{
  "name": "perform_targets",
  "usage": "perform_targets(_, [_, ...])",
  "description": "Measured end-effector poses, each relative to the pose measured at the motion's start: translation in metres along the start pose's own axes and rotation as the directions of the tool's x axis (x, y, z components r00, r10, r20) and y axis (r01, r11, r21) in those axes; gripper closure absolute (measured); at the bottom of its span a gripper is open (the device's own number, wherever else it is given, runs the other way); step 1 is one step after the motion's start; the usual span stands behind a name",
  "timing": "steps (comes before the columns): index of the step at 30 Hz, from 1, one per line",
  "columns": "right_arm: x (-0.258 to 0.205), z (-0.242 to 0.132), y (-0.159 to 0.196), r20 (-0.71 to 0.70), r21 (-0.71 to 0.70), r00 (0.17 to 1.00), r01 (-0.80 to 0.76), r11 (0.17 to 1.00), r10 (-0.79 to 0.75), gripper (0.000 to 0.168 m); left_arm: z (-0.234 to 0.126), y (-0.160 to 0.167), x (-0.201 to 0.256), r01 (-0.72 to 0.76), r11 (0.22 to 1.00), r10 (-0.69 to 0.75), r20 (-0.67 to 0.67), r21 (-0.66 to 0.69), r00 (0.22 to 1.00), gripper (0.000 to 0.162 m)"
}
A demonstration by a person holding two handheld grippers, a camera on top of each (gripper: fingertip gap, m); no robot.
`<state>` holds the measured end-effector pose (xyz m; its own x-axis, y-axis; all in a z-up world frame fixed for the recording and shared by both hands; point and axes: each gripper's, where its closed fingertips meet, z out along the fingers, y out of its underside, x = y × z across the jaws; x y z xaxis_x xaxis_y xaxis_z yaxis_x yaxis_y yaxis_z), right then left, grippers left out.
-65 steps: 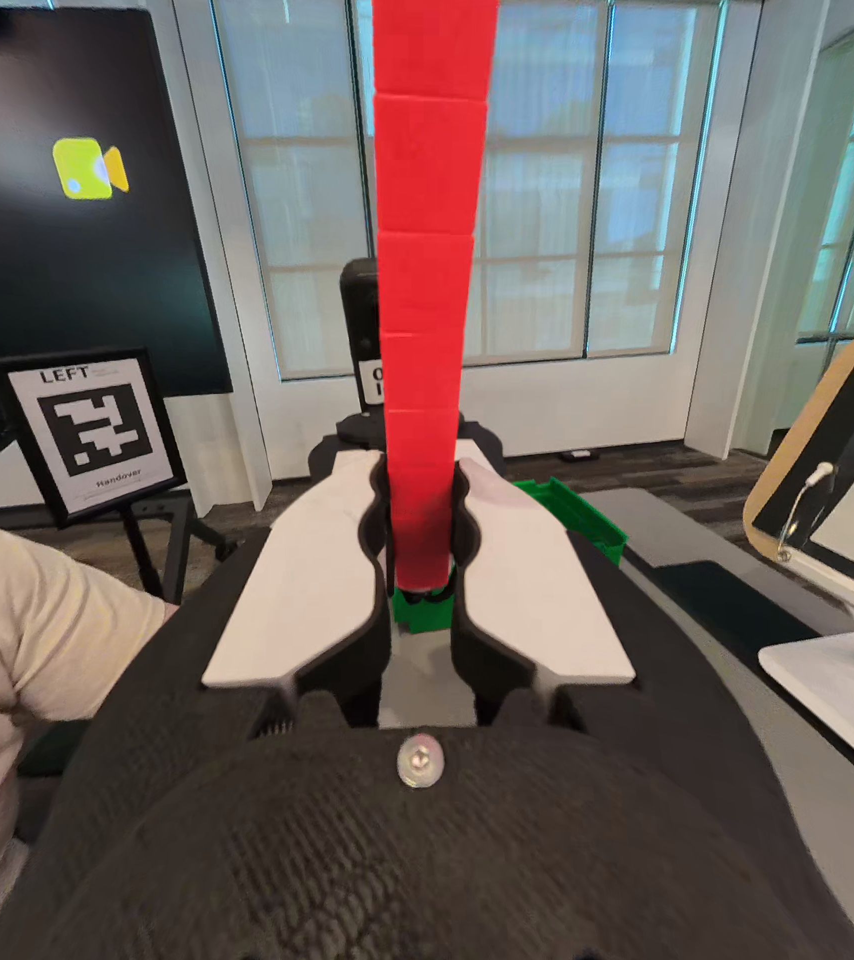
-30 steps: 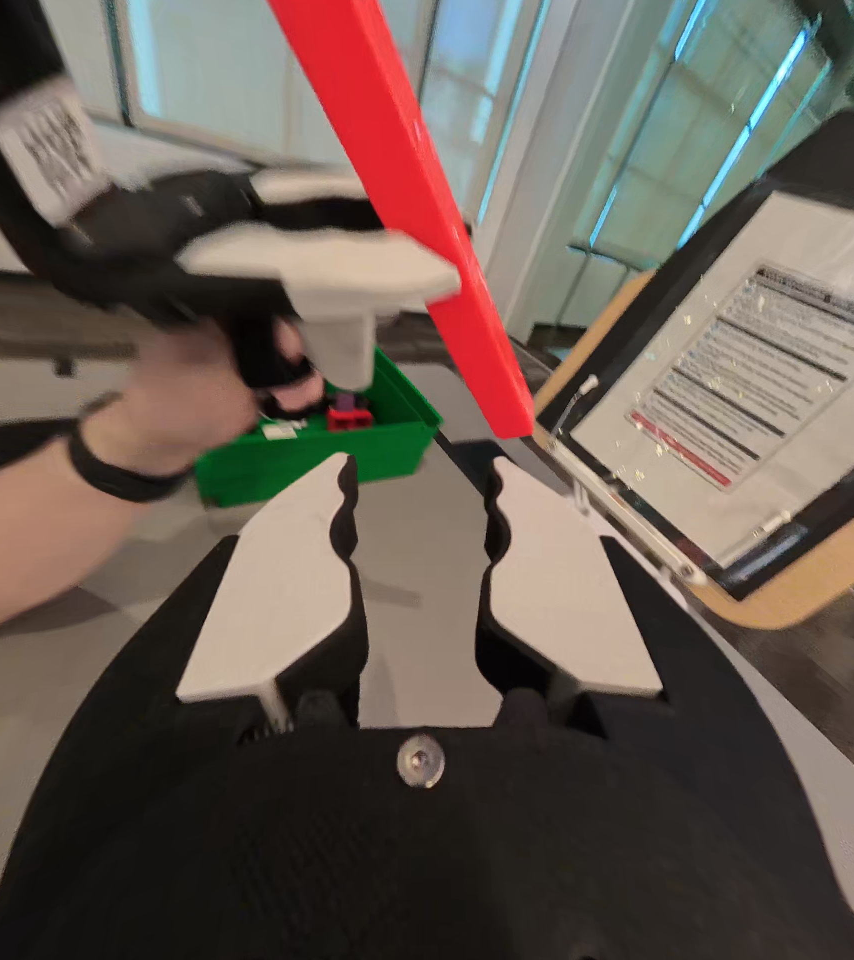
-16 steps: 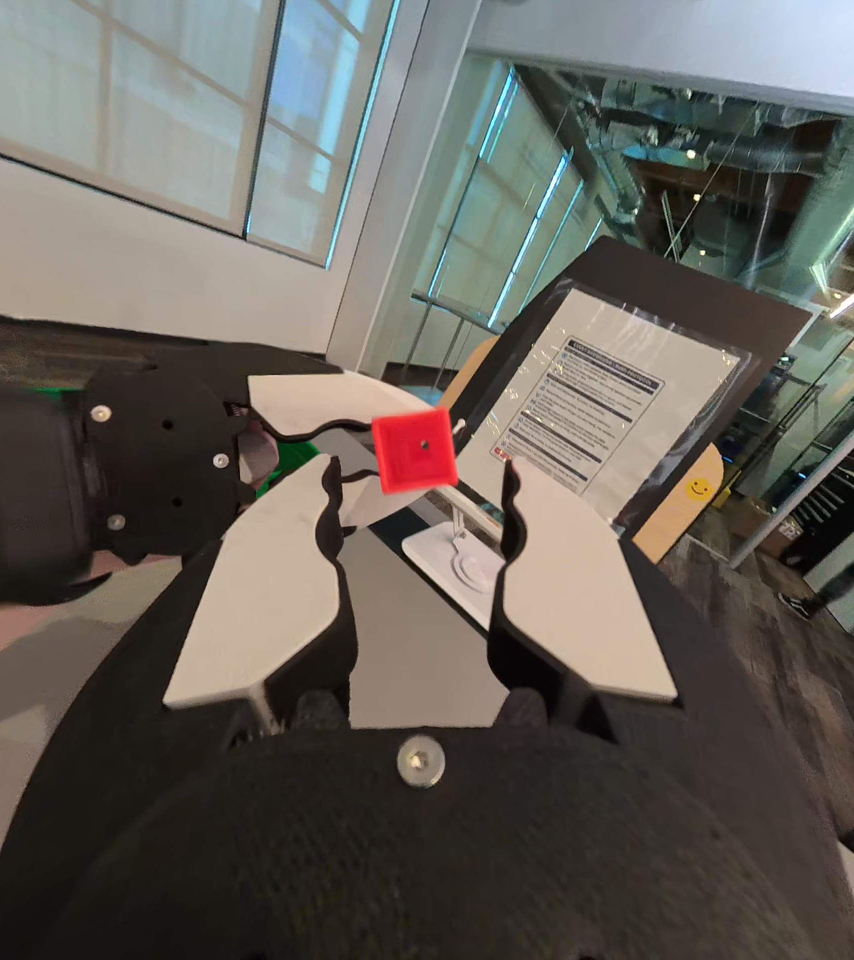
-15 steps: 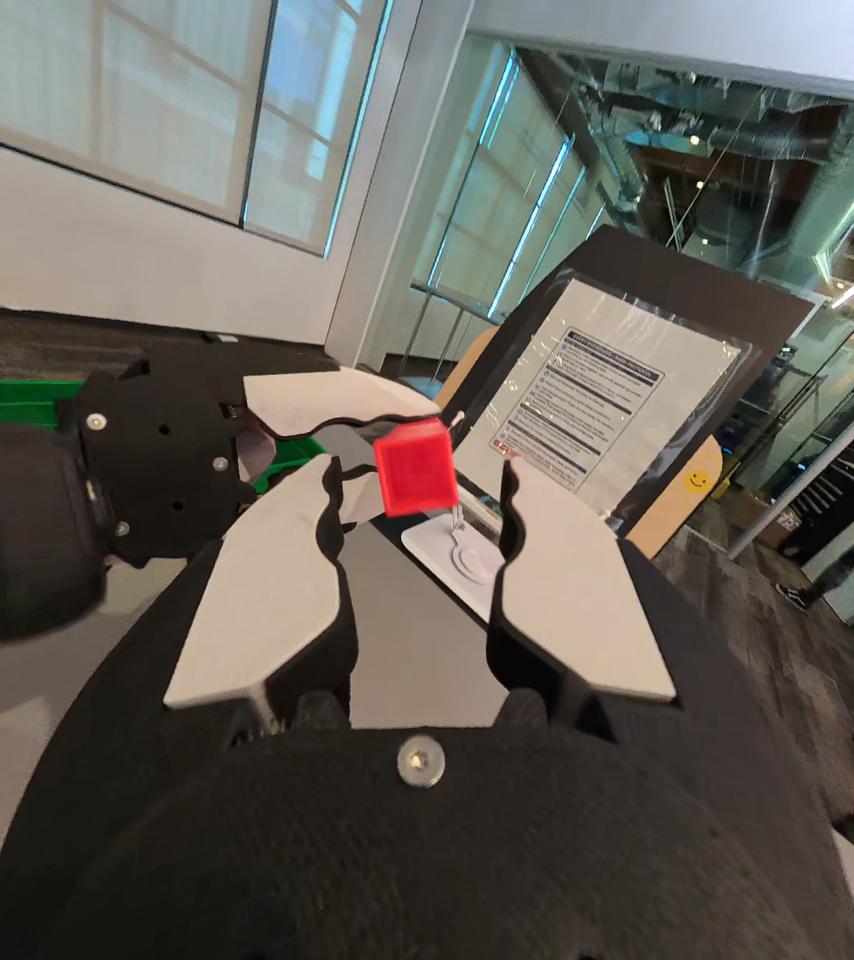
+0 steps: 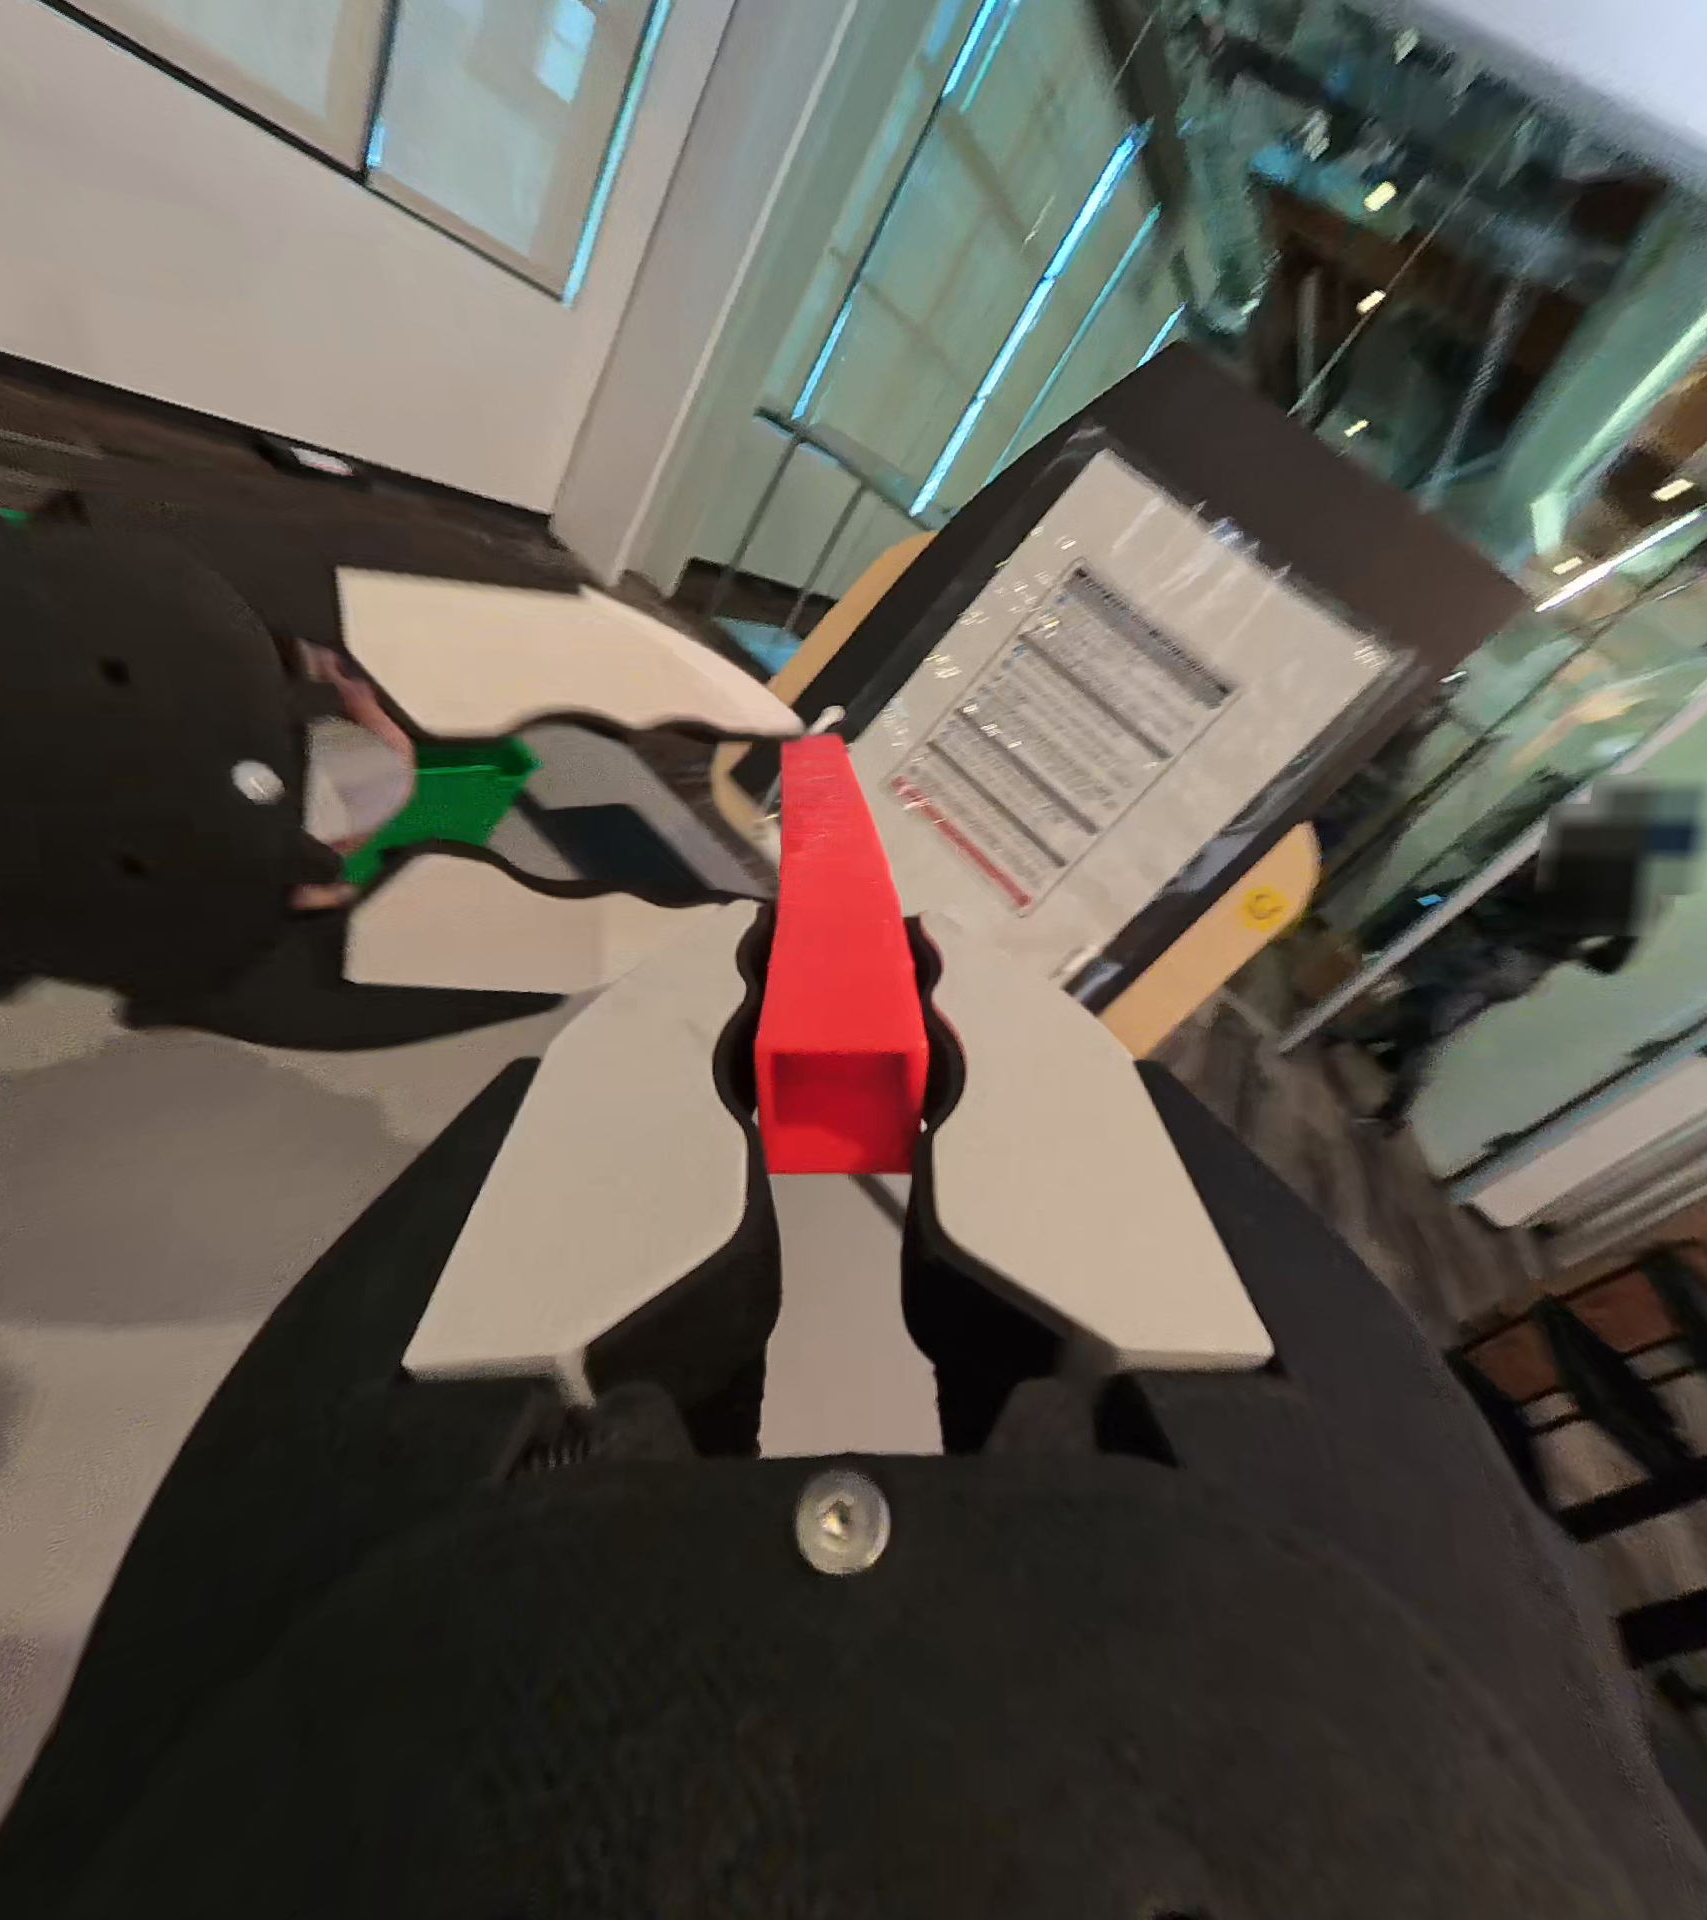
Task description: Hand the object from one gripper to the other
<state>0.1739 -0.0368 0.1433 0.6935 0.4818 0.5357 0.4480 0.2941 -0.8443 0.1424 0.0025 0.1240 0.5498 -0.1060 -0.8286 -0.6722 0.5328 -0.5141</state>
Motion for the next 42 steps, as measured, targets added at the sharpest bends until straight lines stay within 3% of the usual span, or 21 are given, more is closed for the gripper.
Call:
perform_targets(2, [0.01, -0.006, -0.006, -0.042, 0.061, 0.998, 0.049, 0.997, -0.046, 0.144, -0.002, 0.003, -0.008, 0.156, 0.988, -0.157, -0.052, -0.021, 0.986, 0.106])
perform_targets(5, [0.022, -0.017, -0.022, -0.139, 0.201, 0.983, 0.144, 0.969, -0.117, 0.144, -0.009, 0.001, -0.014, 0.447, 0.893, -0.446, -0.192, -0.042, 0.874, 0.11])
perform_targets(7, [0.024, -0.023, -0.028, -0.199, 0.245, 0.964, 0.225, 0.943, -0.178, 0.144, -0.014, -0.004, -0.017, 0.69, 0.717, -0.682, -0.3, -0.095, 0.667, 0.113])
perform_targets(9, [0.022, -0.027, -0.034, -0.245, 0.28, 0.945, 0.281, 0.918, -0.215, 0.144, -0.024, -0.025, -0.017, 0.881, 0.446, -0.811, -0.49, -0.161, 0.321, 0.116])
perform_targets(11, [0.013, -0.032, -0.043, -0.264, 0.326, 0.93, 0.336, 0.884, -0.256, 0.144, -0.036, -0.047, -0.023, 0.95, 0.177, -0.767, -0.641, -0.257, -0.031, 0.114])
perform_targets(12, [0.007, -0.034, -0.047, -0.278, 0.347, 0.919, 0.366, 0.863, -0.278, 0.144, -0.04, -0.054, -0.023, 0.946, 0.102, -0.717, -0.682, -0.307, -0.144, 0.109])
perform_targets(15, [-0.01, -0.037, -0.056, -0.312, 0.388, 0.884, 0.453, 0.803, -0.348, 0.144, -0.045, -0.068, -0.019, 0.916, 0.001, -0.606, -0.729, -0.402, -0.319, 0.093])
perform_targets(17, [-0.02, -0.037, -0.058, -0.317, 0.408, 0.872, 0.481, 0.776, -0.373, 0.144, -0.049, -0.078, -0.027, 0.912, -0.083, -0.52, -0.764, -0.401, -0.383, 0.095])
perform_targets(19, [-0.027, -0.033, -0.057, -0.309, 0.421, 0.871, 0.485, 0.767, -0.381, 0.144, -0.049, -0.081, -0.026, 0.92, -0.09, -0.513, -0.774, -0.382, -0.371, 0.101])
perform_targets(21, [-0.029, -0.03, -0.056, -0.323, 0.426, 0.864, 0.497, 0.756, -0.386, 0.144, -0.045, -0.077, -0.023, 0.944, -0.044, -0.575, -0.764, -0.327, -0.292, 0.121])
perform_targets(25, [-0.021, -0.007, -0.035, -0.284, 0.351, 0.872, 0.482, 0.803, -0.399, 0.142, -0.049, -0.073, -0.033, 0.976, 0.045, -0.615, -0.775, -0.213, -0.141, 0.14])
perform_targets(27, [-0.019, 0.001, -0.027, -0.216, 0.353, 0.909, 0.414, 0.839, -0.357, 0.123, -0.05, -0.066, -0.04, 0.982, 0.09, -0.644, -0.762, -0.169, -0.072, 0.141])
perform_targets(31, [-0.021, 0.008, -0.015, -0.103, 0.338, 0.932, 0.362, 0.868, -0.349, 0.118, -0.048, -0.045, -0.052, 0.976, 0.157, -0.706, -0.708, -0.15, 0.005, 0.14])
perform_targets(37, [-0.021, 0.005, -0.017, -0.002, 0.329, 0.967, 0.24, 0.913, -0.253, 0.117, -0.031, 0.005, -0.029, 0.828, 0.517, -0.785, -0.506, -0.217, 0.358, 0.141])
perform_targets(40, [-0.028, 0.008, -0.019, 0.126, 0.302, 0.988, 0.051, 0.952, -0.093, 0.116, -0.031, 0.014, 0.002, 0.696, 0.64, -0.736, -0.52, -0.324, 0.434, 0.141])
perform_targets(42, [-0.039, 0.01, -0.017, 0.256, 0.261, 0.966, -0.093, 0.961, 0.024, 0.115, -0.034, 0.017, 0.03, 0.587, 0.705, -0.691, -0.573, -0.397, 0.441, 0.14])
